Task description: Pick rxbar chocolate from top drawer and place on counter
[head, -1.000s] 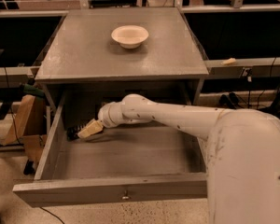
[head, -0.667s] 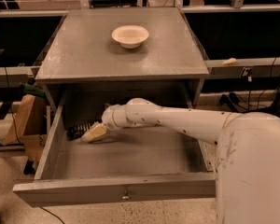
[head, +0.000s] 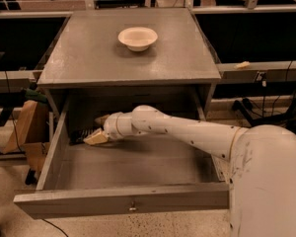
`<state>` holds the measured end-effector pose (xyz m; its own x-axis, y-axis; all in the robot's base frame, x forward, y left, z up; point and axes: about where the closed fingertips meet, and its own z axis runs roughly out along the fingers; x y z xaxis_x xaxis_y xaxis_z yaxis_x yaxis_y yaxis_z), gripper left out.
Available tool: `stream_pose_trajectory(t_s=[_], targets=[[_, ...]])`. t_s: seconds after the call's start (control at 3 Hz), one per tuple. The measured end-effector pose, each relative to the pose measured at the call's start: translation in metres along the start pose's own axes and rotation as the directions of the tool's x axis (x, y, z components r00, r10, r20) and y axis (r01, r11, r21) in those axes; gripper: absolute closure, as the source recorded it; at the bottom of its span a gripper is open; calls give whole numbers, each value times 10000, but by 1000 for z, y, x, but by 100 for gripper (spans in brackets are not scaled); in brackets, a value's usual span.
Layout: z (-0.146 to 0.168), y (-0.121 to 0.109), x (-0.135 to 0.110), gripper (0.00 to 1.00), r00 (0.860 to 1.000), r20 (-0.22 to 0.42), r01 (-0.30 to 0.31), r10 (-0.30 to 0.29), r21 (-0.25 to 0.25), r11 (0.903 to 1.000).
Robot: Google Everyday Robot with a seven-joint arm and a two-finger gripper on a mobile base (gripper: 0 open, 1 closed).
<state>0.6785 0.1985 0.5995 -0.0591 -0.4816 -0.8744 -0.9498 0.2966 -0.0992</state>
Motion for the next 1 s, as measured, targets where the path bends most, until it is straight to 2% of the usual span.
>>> stream_pose_trajectory(t_s=[0.67,1.0], targets=[[5,2,-4,89,9997,224,88,-84,-173,9998],[-1,3,-2,100,9997,216,73,-74,18,10000]])
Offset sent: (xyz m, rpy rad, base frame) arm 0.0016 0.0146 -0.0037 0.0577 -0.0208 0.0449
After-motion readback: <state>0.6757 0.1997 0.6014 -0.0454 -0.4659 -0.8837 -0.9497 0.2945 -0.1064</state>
